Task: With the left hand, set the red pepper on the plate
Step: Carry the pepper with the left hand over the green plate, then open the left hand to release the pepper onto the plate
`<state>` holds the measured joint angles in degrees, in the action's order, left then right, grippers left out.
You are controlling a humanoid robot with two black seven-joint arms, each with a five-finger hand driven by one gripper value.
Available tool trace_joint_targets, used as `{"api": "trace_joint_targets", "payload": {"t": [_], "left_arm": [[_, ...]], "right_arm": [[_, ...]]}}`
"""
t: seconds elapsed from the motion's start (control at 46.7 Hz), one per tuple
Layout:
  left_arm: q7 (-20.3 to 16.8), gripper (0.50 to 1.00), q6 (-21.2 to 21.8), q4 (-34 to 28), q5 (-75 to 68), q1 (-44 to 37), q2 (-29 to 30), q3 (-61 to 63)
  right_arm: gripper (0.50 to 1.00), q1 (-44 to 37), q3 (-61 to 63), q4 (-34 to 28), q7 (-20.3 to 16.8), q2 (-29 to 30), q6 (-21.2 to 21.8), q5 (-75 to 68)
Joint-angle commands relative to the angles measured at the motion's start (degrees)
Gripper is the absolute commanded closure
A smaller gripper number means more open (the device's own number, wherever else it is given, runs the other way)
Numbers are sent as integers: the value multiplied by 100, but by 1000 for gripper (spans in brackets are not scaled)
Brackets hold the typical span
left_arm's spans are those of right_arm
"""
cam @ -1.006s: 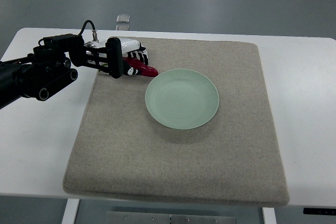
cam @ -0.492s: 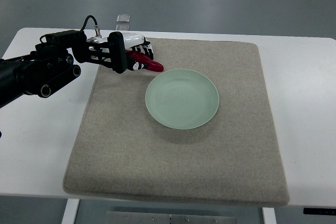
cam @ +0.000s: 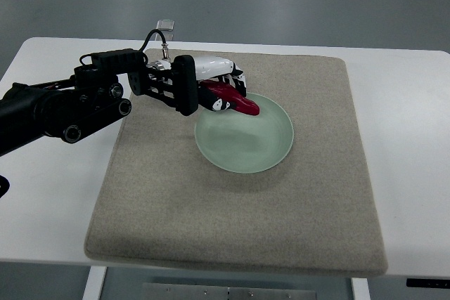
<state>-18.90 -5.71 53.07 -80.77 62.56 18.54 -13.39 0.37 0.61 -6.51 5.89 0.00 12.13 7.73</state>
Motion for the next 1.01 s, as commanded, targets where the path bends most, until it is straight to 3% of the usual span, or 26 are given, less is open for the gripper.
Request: {"api": "trace_joint_targets", "payload": {"t": [0.0,0.385,0.514,0.556,0.792,0.856,0.984], "left_arm": [[1,1000,-36,98,17,-7,-17,3],[-8,1000,-53,203,35,-95,-211,12],[-17,830,-44,212,43,-95,-237,3],[-26,804,-44,221,43,-95,-237,12],[-26,797,-44,221,43,-165,-237,12],[-26,763,-36,212,43,-165,-237,12],[-26,754,-18,212,43,-165,-237,3]], "right_arm": [[572,7,0,0,0,0,0,0],[572,7,0,0,0,0,0,0],[572,7,0,0,0,0,0,0],[570,7,0,0,0,0,0,0],[572,7,0,0,0,0,0,0],[572,-2,0,0,0,0,0,0],[572,7,0,0,0,0,0,0]]}}
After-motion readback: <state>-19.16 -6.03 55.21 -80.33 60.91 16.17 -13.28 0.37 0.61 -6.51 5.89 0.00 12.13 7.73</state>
